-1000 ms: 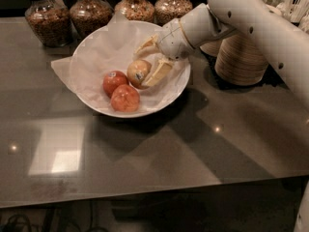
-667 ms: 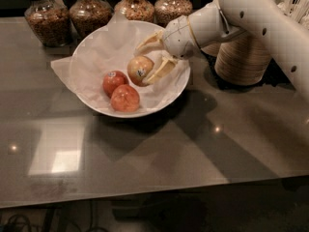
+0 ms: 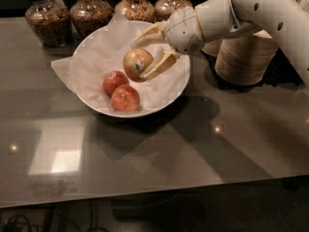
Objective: Pick apple from white bowl
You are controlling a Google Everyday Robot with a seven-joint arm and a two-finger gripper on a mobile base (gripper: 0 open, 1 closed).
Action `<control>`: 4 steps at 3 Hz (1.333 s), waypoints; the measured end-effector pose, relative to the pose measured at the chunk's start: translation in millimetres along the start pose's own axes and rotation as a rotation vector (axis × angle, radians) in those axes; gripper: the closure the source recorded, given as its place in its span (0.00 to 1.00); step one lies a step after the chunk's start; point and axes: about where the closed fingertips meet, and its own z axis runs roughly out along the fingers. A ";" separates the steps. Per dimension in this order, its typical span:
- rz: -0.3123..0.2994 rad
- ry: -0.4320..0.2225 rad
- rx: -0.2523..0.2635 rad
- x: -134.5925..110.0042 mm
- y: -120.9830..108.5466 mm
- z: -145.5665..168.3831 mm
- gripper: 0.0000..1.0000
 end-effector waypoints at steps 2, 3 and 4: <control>-0.058 -0.062 -0.019 -63.3 21.5 -12.6 1.00; -0.060 -0.090 -0.024 -71.7 29.0 -10.2 1.00; -0.065 -0.143 -0.011 -95.1 51.4 -8.9 1.00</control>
Offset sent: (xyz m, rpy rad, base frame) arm -0.0834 0.0111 0.0540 0.0434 -0.0490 0.0939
